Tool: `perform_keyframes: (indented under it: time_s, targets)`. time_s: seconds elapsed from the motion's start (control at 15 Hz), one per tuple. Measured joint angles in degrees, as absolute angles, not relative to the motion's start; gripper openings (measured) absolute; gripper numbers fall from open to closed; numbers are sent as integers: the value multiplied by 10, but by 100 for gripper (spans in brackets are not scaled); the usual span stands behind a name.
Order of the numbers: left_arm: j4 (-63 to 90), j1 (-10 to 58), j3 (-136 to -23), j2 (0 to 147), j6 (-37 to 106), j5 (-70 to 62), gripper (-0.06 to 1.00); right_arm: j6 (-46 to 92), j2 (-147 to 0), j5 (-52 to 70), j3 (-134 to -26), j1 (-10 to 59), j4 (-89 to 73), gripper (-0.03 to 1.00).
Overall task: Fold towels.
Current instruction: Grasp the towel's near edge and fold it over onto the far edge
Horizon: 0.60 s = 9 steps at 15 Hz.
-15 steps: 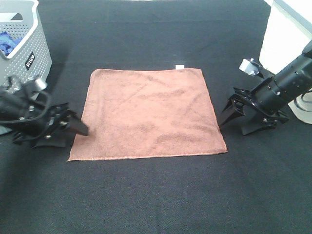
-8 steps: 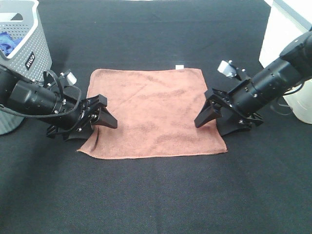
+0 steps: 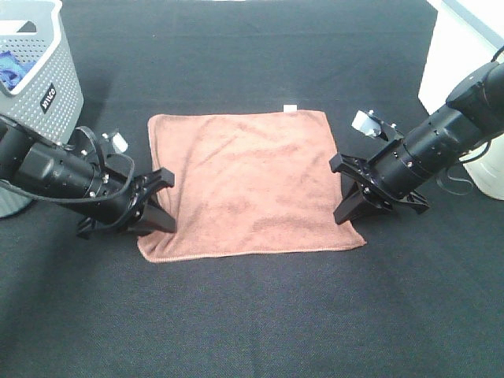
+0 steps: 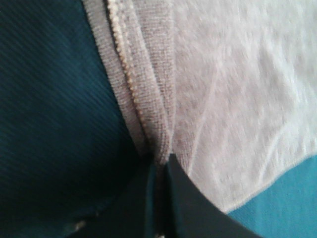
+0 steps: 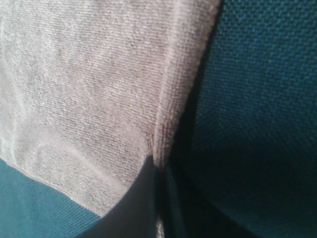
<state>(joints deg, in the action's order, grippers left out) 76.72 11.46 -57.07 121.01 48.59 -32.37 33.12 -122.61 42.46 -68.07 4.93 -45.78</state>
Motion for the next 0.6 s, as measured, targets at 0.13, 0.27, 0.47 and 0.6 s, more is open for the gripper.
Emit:
perform_keyframes:
  time_s: [0.13,0.27,0.47,0.6]
  targets:
    - [715,112,-570,1206,455,-353,1,313,-1224,435,-680,49,-454,0]
    - [600,110,-565,1170,380,-364,1,272,-1199,458,-677,49,-416,0]
    - [498,110,-539,1124,292,-369,1,242,-1127,461,-614,49,-386,0]
    - [482,110,-511,1103,273,-388,1,242,-1093,461,-556,50,-383,0]
